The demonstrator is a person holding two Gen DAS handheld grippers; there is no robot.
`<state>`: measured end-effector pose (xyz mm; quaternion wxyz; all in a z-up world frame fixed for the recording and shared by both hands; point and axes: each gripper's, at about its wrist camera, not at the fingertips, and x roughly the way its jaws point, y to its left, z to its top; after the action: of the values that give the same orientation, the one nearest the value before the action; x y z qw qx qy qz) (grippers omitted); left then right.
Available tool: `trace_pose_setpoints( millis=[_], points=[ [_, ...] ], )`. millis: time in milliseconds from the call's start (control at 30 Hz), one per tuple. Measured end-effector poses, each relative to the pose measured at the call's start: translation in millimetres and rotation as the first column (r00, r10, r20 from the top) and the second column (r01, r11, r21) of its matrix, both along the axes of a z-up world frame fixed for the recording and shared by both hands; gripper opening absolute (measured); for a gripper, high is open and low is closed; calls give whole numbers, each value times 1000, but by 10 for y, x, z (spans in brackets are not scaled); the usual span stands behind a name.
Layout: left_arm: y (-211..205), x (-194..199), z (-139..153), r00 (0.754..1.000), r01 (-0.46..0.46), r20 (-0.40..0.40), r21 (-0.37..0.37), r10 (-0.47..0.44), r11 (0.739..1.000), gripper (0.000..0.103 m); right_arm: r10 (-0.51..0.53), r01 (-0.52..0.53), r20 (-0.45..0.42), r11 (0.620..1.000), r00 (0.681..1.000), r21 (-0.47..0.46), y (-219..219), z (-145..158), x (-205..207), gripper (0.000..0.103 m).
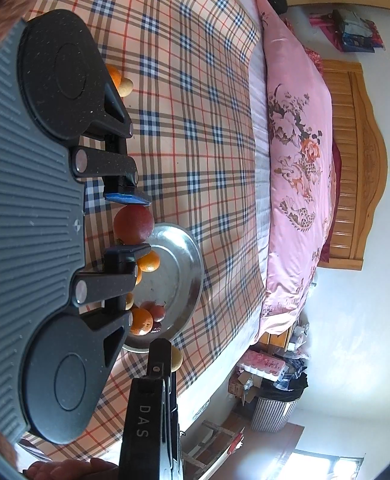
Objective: Organize fruits
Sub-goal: 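Carry the red plum and yellow fruit over the steel plate with both tools, then lower the red plum into the plate and open the left tool while the right tool lowers the yellow fruit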
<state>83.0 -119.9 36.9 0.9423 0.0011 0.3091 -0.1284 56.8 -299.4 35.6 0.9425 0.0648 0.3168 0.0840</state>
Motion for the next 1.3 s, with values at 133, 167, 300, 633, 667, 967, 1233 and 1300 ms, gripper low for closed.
trace_pose_setpoints(
  millis=[133,167,300,633,667,967,1233,1300],
  points=[
    [-48,43,-8,1000,7,-1,1,-7,1000,27,-7,7,-1,1000,1000,-3,-37,2,27,28],
    [-60,53,-8,1000,9,-1,1,-9,1000,27,-10,10,-1,1000,1000,-2,-47,3,34,28],
    [-105,92,-17,1000,16,0,1,-16,1000,27,-16,16,-4,1000,1000,-4,-89,4,74,28],
    [-251,228,-75,999,37,-11,2,-37,999,27,-32,32,-21,999,999,8,-215,-30,209,28],
    [-270,246,-79,999,39,-12,1,-39,999,26,-33,34,-23,999,999,9,-228,-33,222,28],
    [-457,416,-132,998,57,-22,9,-56,998,26,-50,51,-45,999,998,20,-362,-101,387,28],
    [-611,597,-194,997,71,-34,23,-70,997,27,-57,59,-64,998,996,30,-426,-174,543,28],
    [-641,648,-207,997,74,-37,27,-73,997,26,-58,60,-68,998,996,29,-441,-189,592,28]
  ],
)
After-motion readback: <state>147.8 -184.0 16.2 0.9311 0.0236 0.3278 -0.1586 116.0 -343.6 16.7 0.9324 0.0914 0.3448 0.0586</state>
